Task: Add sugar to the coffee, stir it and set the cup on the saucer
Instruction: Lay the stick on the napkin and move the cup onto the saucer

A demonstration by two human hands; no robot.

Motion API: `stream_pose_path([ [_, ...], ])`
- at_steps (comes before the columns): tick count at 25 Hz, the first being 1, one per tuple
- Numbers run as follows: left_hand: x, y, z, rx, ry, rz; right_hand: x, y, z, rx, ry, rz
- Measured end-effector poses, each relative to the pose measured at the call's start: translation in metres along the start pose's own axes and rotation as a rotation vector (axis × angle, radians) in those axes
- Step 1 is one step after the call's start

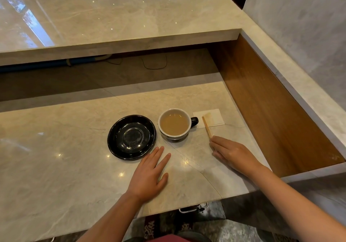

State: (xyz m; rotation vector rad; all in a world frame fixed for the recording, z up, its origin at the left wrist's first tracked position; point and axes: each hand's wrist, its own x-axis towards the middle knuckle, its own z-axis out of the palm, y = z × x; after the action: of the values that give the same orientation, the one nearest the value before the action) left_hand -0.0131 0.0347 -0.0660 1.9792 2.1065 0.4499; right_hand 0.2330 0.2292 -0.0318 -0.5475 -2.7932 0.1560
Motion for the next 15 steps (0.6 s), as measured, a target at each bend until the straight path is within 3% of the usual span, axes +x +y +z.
stream_pose_path([
  [8,-0.001,0.0,0.0,-0.009,-0.015,-0.003,0.003,-0.004,0.0,-0.039,-0.053,0.049],
  [15,0.0,0.001,-0.001,-0.035,0.002,0.001,0.046,-0.031,-0.02,-0.007,0.125,0.091],
])
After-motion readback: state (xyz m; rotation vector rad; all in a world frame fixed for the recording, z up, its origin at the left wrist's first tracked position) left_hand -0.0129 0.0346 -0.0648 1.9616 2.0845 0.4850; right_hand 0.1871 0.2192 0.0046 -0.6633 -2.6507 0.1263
